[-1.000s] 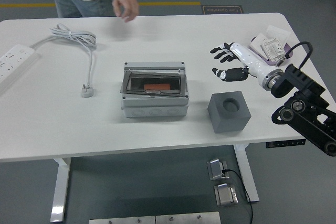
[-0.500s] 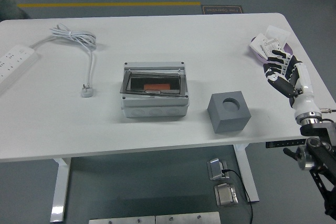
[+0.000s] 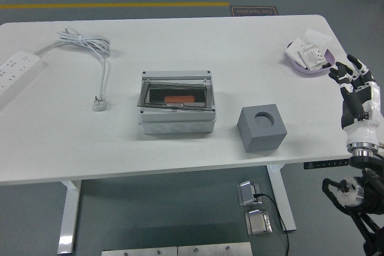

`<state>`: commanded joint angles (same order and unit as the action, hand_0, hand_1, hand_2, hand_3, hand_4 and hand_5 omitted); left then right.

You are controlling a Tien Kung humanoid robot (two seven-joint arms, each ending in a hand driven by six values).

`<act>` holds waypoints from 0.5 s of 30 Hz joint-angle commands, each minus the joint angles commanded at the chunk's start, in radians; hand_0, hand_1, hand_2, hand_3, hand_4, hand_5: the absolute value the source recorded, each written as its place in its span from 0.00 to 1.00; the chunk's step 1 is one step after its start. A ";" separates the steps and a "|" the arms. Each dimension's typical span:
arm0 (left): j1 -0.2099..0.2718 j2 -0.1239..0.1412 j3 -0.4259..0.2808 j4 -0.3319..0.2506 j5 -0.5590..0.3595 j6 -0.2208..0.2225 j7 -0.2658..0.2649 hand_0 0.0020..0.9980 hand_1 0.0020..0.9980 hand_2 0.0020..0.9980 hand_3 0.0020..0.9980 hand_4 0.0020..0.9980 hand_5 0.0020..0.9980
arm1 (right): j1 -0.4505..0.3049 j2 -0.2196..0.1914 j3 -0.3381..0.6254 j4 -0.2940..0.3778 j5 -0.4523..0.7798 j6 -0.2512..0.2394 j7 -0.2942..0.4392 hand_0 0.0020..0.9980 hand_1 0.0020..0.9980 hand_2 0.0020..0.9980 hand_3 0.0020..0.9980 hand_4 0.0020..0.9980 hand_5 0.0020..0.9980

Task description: Fetch the battery,place it into the box,close the lid of the box

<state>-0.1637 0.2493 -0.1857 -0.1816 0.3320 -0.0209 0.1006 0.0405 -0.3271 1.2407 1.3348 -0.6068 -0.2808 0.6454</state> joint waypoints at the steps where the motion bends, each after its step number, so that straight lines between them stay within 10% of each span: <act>1: 0.001 0.001 -0.001 0.000 0.000 0.000 0.000 0.59 0.69 0.54 0.59 0.46 0.17 | 0.003 -0.001 -0.003 0.000 -0.004 -0.001 0.000 0.69 0.60 0.61 0.68 0.82 0.28; 15: -0.016 0.025 0.039 -0.003 -0.033 -0.003 -0.016 0.59 0.69 0.54 0.59 0.47 0.18 | 0.010 -0.020 -0.017 -0.007 -0.036 -0.012 0.000 0.69 0.61 0.62 0.68 0.82 0.28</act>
<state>-0.1798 0.2747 -0.1462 -0.1847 0.2985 -0.0242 0.0850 0.0509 -0.3468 1.2235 1.3273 -0.6426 -0.2926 0.6450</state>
